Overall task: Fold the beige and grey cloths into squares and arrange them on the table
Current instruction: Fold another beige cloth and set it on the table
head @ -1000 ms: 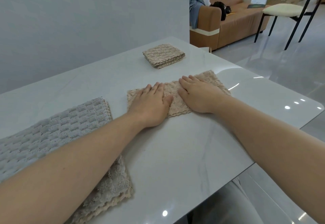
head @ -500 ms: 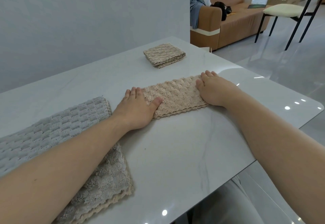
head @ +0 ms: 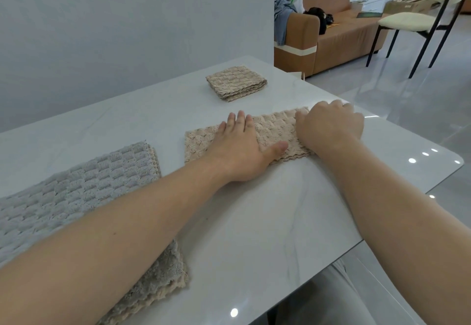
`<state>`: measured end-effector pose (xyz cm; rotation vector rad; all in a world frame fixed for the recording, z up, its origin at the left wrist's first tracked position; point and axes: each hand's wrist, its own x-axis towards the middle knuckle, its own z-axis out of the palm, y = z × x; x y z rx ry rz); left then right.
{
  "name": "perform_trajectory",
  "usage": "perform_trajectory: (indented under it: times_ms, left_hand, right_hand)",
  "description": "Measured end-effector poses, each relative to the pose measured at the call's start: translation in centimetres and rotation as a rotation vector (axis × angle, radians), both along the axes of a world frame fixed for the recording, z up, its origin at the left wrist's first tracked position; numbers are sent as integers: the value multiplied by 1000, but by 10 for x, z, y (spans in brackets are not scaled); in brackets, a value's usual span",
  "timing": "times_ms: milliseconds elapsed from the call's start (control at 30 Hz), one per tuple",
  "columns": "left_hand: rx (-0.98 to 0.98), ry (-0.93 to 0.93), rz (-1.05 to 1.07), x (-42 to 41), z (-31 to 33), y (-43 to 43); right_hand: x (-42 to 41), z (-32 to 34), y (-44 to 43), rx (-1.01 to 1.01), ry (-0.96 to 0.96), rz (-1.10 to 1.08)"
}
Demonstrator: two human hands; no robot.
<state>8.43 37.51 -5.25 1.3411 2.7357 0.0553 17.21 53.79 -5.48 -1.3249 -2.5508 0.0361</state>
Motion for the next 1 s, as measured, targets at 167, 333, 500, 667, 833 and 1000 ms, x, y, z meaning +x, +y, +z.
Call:
perform_trajectory:
  times_ms: [167, 333, 500, 667, 833, 1000]
  left_hand:
    - [-21, -12, 29, -8, -11, 3]
    - [-22, -17, 25, -7, -11, 2]
    - [-21, -61, 13, -6, -11, 0]
    - [-16, -57, -17, -8, -16, 2]
    - [32, -88, -40, -2, -15, 0]
    - [127, -592, -51, -38, 23, -22]
  right_hand:
    - [0, 0, 2, -78, -50, 11]
    - [2, 14, 3, -163, 65, 71]
    - [-3, 46, -3, -298, 299, 184]
    - [-19, 82, -32, -435, 590, 412]
    - [-41, 92, -66, -427, 627, 612]
    - [-50, 82, -73, -505, 677, 565]
